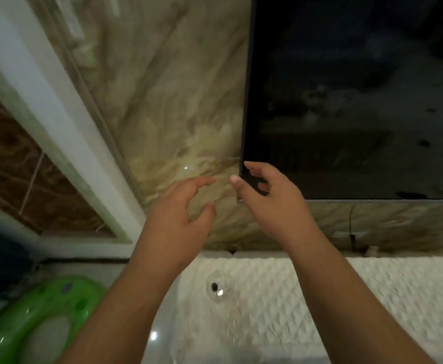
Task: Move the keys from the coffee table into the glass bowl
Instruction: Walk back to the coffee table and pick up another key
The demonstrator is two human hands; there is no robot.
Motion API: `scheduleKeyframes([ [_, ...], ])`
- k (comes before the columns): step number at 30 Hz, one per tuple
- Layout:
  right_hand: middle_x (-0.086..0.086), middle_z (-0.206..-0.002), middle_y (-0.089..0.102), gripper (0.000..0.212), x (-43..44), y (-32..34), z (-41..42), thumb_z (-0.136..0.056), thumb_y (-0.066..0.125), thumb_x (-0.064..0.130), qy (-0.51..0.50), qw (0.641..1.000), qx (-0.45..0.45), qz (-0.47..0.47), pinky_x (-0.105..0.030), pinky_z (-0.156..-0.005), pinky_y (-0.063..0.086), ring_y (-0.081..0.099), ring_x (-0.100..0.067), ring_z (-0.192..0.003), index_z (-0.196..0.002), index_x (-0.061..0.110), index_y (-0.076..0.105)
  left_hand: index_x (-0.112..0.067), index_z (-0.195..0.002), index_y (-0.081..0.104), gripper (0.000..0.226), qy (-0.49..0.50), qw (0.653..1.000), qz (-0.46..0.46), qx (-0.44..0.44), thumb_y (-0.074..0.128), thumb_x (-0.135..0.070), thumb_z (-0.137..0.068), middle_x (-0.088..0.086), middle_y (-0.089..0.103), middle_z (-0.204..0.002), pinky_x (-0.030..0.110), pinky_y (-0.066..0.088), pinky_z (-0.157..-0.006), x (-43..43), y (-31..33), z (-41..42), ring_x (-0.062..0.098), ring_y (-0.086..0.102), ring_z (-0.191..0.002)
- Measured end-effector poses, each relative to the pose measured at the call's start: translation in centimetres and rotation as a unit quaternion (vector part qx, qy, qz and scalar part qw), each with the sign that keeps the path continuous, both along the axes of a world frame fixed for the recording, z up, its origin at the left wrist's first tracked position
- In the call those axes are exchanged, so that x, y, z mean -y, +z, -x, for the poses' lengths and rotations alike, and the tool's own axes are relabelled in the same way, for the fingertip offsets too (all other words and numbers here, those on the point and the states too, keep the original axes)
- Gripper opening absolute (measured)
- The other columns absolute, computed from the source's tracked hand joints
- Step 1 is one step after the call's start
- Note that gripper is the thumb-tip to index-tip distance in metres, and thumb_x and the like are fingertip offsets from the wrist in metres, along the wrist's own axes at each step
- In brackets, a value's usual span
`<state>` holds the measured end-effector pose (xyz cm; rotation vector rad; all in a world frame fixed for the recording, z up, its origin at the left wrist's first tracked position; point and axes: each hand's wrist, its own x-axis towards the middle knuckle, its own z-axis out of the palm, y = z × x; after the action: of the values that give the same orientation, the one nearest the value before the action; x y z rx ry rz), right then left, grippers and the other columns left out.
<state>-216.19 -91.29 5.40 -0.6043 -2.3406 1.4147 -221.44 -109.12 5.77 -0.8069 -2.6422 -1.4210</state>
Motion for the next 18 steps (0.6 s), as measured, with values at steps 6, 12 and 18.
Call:
scheduleKeyframes([
  [6, 0.026, -0.134, 0.051, 0.058, 0.7, 5.2, -3.9, -0.080, 0.055, 0.073, -0.137, 0.988, -0.061, -0.027, -0.026, -0.093, 0.044, 0.048, 0.004, -0.120, -0.132, 0.049, 0.050, -0.051, -0.123, 0.055, 0.036, -0.116, 0.992, -0.042, -0.018, 0.059, -0.040, -0.090, -0.026, 0.057, -0.119, 0.028, 0.047, -0.095, -1.5, 4.3, 2.1, -0.011, 0.051, -0.113],
  [12, 0.028, -0.139, 0.047, 0.058, 2.9, 6.0, -9.1, -0.081, 0.055, 0.072, -0.290, 0.954, -0.061, -0.055, -0.025, -0.089, 0.042, 0.046, 0.003, -0.125, -0.135, 0.055, 0.043, -0.056, -0.127, 0.046, 0.043, -0.283, 0.958, -0.037, -0.006, 0.054, -0.051, -0.085, -0.027, 0.049, -0.132, 0.030, 0.047, -0.093, -3.7, 4.8, 0.1, -0.006, 0.048, -0.121],
  [18, 0.025, -0.138, 0.050, 0.056, 4.6, 5.1, -17.4, -0.083, 0.055, 0.068, -0.439, 0.896, -0.031, -0.062, -0.024, -0.093, 0.044, 0.050, 0.002, -0.120, -0.136, 0.053, 0.043, -0.052, -0.128, 0.046, 0.041, -0.408, 0.913, -0.020, 0.012, 0.054, -0.052, -0.087, -0.023, 0.049, -0.129, 0.023, 0.047, -0.081, -6.3, 4.5, -5.6, -0.006, 0.050, -0.111],
])
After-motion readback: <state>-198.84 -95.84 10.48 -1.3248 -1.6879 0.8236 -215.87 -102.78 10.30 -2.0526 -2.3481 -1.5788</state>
